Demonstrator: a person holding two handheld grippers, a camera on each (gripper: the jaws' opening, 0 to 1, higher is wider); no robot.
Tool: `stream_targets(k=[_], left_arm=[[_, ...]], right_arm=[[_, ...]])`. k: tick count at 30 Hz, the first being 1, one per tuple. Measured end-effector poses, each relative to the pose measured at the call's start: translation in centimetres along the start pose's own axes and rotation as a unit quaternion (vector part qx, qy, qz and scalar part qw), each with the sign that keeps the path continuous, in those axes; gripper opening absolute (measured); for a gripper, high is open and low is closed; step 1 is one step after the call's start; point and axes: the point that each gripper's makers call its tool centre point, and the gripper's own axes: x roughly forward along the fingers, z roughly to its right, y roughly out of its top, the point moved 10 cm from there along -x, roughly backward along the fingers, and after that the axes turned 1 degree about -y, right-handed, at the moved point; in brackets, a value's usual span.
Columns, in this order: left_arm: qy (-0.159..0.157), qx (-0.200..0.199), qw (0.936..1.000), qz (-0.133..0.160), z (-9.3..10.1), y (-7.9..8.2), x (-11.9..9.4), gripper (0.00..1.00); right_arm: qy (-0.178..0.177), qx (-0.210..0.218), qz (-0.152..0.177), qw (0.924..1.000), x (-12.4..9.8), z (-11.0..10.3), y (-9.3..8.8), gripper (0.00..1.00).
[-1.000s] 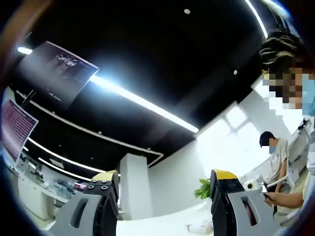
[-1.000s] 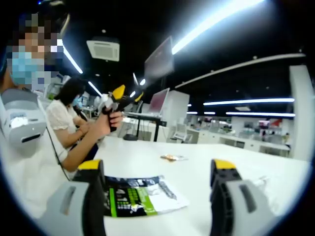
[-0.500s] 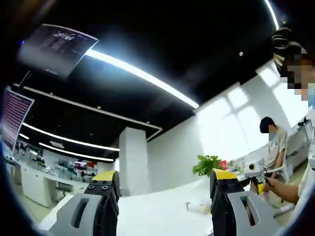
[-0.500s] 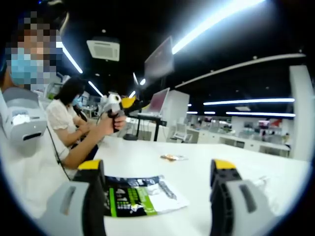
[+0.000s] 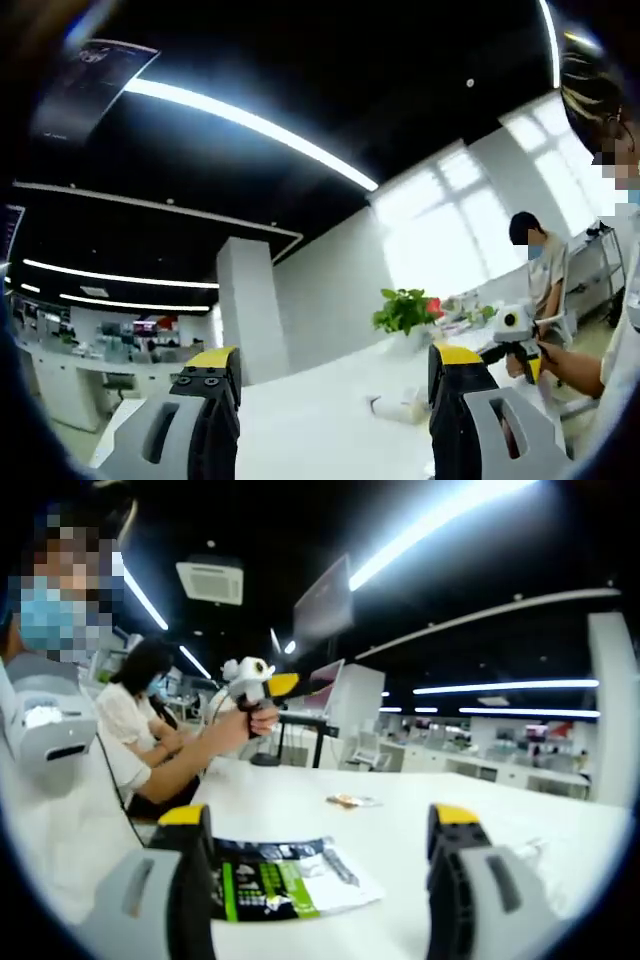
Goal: Arrange the skincare products in the storage area until every visible bottle or jar stands upright without overlapping.
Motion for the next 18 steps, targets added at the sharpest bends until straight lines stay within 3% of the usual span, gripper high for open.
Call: stream_targets(k=[5, 14, 18], left_arm=[[-0.010, -0.023, 0.9990, -0.037, -1.1, -1.7, 1.5, 0.84], [-0.034, -0.047, 0.9942, -0.090, -3.4, -2.8, 2.3, 0.84], [-0.047, -0.107, 0.9849, -0.128, -3.9, -4.4, 2.5, 0.89]], right_arm=[[0.001, 0.000, -0.001, 1.0000, 0.0, -0.1, -0.1, 0.89], [0.000, 0.000, -0.002, 1.0000, 0.0, 0.0, -0.1, 0.89], [-0.002, -0.001, -0.003, 1.0000, 0.0, 0.0, -0.1, 0.89]])
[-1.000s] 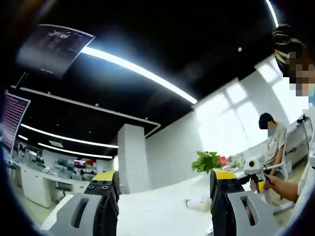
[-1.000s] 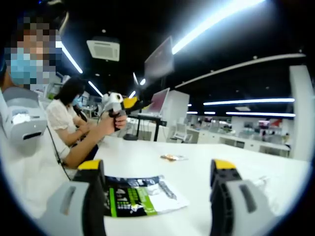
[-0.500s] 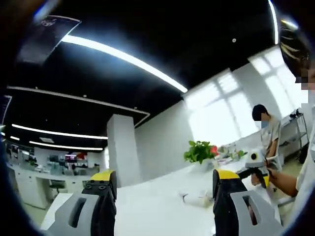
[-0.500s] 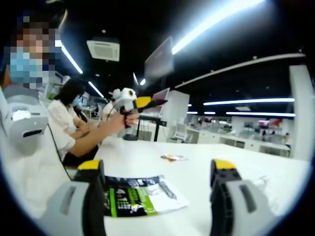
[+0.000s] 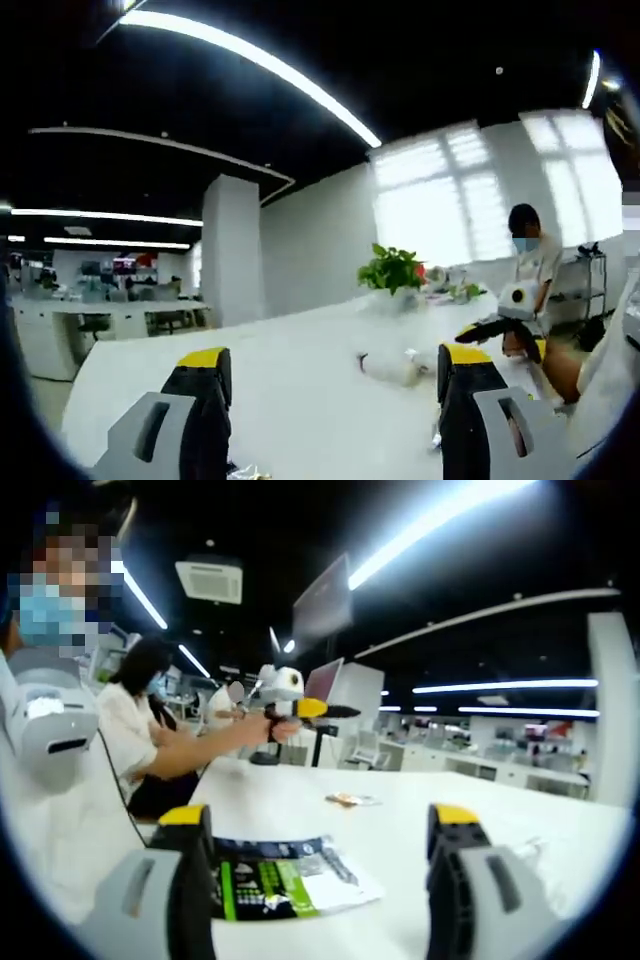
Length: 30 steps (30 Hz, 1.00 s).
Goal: Arrange the skincare products in the storage area until every visible bottle or jar stands upright without overlapping.
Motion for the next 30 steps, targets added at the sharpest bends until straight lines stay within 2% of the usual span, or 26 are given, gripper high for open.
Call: stream_targets(k=[5, 6, 12, 18, 22, 30], left_arm=[[0.027, 0.031, 0.9979, -0.050, -1.7, -2.2, 0.2, 0.88], [0.026, 0.028, 0.9979, -0.053, -2.0, -2.6, 0.3, 0.88], [0.033, 0.002, 0.9934, -0.110, -3.4, -5.7, 0.2, 0.85], [0.036, 0.021, 0.9904, -0.132, -2.8, -6.8, 0.1, 0.81], [0.036, 0.014, 0.9895, -0.139, -3.2, -7.5, 0.0, 0.78], [0.040, 0.007, 0.9865, -0.159, -4.4, -8.3, -0.5, 0.78]], right_arm=[[0.001, 0.002, 0.001, 1.0000, 0.0, -0.1, 0.0, 0.89], [0.000, 0.001, 0.000, 1.0000, 0.0, -0.1, 0.0, 0.89], [0.000, 0.001, -0.001, 1.0000, 0.0, -0.1, -0.1, 0.89], [-0.001, 0.001, -0.002, 1.0000, -0.1, -0.1, -0.1, 0.89], [0.000, 0.000, -0.002, 1.0000, -0.1, 0.0, -0.1, 0.89], [0.002, -0.001, -0.004, 1.0000, 0.0, -0.1, -0.1, 0.89]])
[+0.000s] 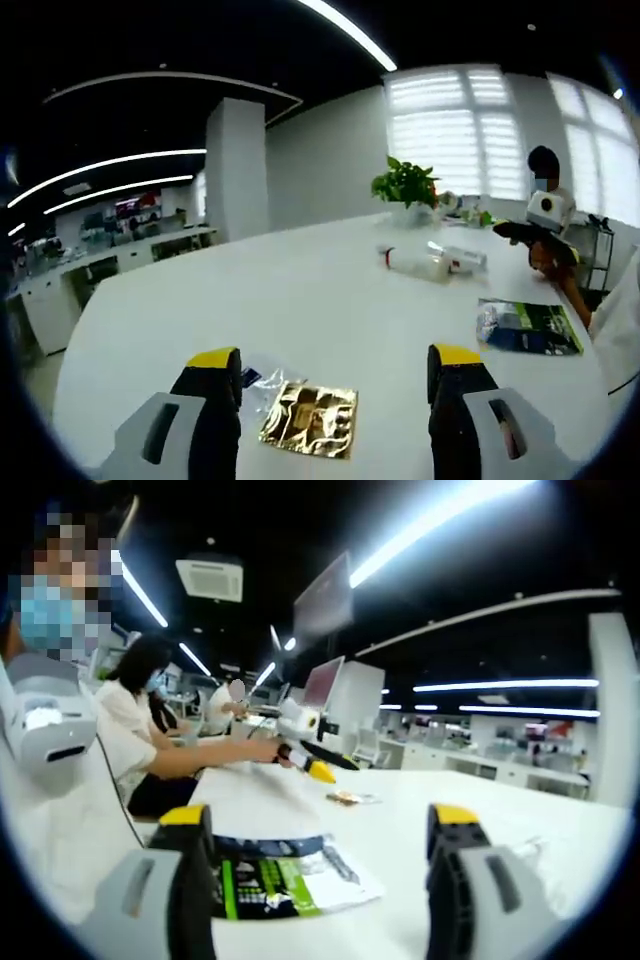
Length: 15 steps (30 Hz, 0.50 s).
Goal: Arrange the skincare products in the storage area until every visible bottle or jar stands upright without overlapping.
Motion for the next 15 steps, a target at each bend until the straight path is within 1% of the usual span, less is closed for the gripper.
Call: stream_targets(k=[2, 4, 8, 15], left_arm=[[-0.002, -0.013, 0.9999, 0.001, -0.1, -0.1, 0.0, 0.78], [-0.007, -0.024, 0.9996, -0.009, -0.3, -0.6, 0.3, 0.78], [-0.006, -0.025, 0.9993, -0.029, -0.4, -1.2, 0.6, 0.78], [0.004, -0.034, 0.9983, -0.048, -1.1, -2.0, 0.7, 0.78]], right_arm=[[0.000, 0.001, 0.001, 1.0000, 0.0, 0.0, 0.0, 0.89], [0.000, 0.001, 0.002, 1.0000, 0.0, 0.1, 0.1, 0.89], [0.000, 0.001, 0.001, 1.0000, 0.1, 0.1, 0.1, 0.89], [0.003, 0.000, 0.001, 1.0000, 0.1, 0.0, 0.1, 0.88]])
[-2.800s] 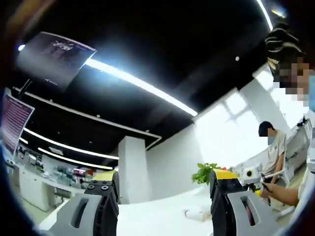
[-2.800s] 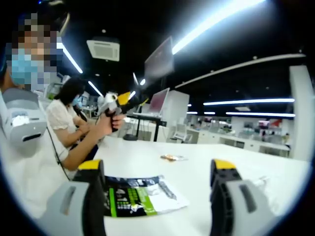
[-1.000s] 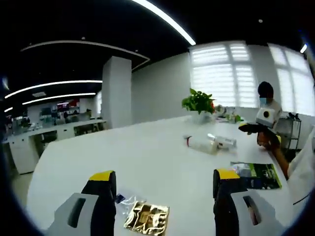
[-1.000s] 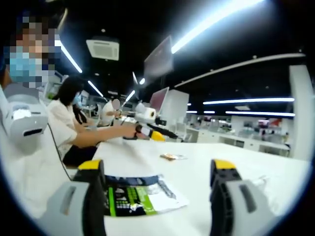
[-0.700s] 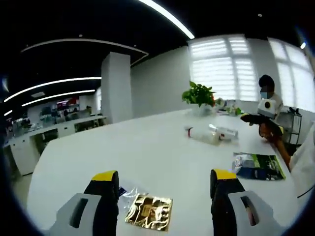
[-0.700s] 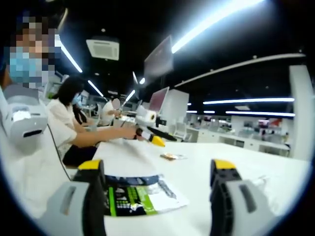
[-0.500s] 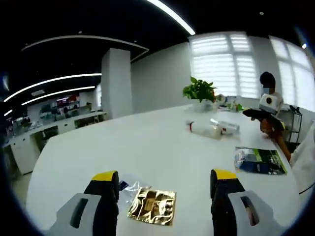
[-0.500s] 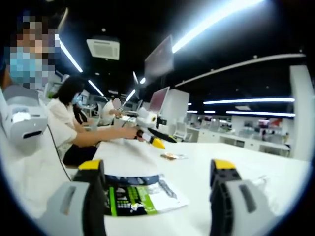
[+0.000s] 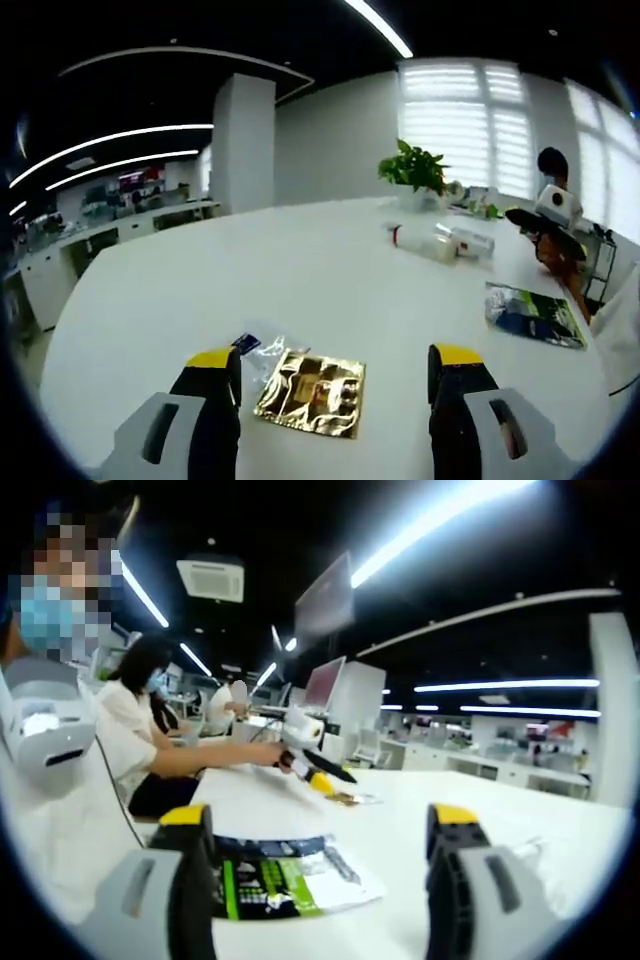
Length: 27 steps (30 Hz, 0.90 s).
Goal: Arrange the skincare products in the storage area until every visible bottle or jar stands upright without overlapping.
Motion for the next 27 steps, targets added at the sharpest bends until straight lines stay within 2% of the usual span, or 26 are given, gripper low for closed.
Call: stream_targets(k=[4, 10, 15, 20, 27], left_arm=[[-0.007, -0.007, 0.9999, -0.005, 0.0, -0.2, 0.0, 0.77], [-0.007, 0.029, 0.9994, -0.017, 0.1, -0.4, 0.0, 0.66], [-0.010, 0.005, 0.9995, -0.030, -0.1, -0.8, 0.1, 0.66], [-0.027, -0.042, 0.9985, -0.022, -0.4, -0.9, 0.2, 0.65], [-0.021, -0.018, 0.9989, -0.037, 0.0, -1.3, 0.4, 0.60]], right_arm=[[-0.001, 0.000, 0.001, 1.0000, 0.0, 0.0, 0.0, 0.88], [0.002, 0.001, -0.001, 1.0000, 0.1, -0.1, 0.0, 0.87], [0.003, 0.001, 0.000, 1.0000, 0.1, -0.1, 0.0, 0.87], [0.004, 0.001, 0.000, 1.0000, 0.1, -0.2, 0.0, 0.87], [0.004, 0.001, 0.000, 1.0000, 0.1, -0.2, 0.0, 0.87]])
